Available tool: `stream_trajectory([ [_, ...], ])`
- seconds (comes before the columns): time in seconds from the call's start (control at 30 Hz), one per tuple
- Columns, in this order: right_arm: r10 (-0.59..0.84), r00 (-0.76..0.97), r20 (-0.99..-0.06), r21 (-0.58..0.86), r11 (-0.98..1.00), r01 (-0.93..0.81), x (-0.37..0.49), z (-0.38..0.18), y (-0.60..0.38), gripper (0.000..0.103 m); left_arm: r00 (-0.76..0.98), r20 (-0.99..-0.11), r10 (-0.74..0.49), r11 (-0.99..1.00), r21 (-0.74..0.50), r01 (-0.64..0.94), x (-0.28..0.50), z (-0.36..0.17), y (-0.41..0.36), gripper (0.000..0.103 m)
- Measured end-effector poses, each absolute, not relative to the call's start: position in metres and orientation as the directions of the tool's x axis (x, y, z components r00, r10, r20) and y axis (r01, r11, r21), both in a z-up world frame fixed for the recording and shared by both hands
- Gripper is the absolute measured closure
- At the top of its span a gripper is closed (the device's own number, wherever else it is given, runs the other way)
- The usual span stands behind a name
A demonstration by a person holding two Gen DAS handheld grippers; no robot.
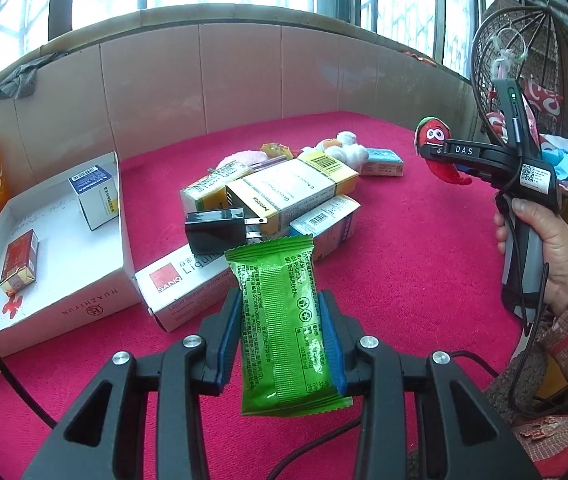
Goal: Organize objects
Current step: 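Lift green packet with left gripper while right lifts red chili plush, then carry green packet with left tool while right carries chili plush toward the tray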
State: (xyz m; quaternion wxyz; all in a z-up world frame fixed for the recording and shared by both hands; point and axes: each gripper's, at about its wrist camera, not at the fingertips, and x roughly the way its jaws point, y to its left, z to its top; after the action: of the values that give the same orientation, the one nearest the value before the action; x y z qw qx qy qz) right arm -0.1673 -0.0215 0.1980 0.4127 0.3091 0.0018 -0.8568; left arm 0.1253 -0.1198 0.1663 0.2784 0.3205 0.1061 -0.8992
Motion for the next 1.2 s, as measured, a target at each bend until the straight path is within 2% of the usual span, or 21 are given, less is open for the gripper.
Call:
stream_trajectory([
  [0.37,-0.696,-0.509,-0.506,0.215,-0.674,0.707,-0.157,0.204,-0.020,0.071,-0.656,-0.600,-0.457,-0.810,-0.025,0.586,0.134,0.172,-0.121,0.066],
  [1.2,-0.818,-0.361,-0.448,0.232,-0.496,0.837,-0.085,0.245,-0.044,0.071,-0.688,-0.533,-0.492,-0.777,-0.089,0.623,0.159,0.184,-0.130,0.066],
])
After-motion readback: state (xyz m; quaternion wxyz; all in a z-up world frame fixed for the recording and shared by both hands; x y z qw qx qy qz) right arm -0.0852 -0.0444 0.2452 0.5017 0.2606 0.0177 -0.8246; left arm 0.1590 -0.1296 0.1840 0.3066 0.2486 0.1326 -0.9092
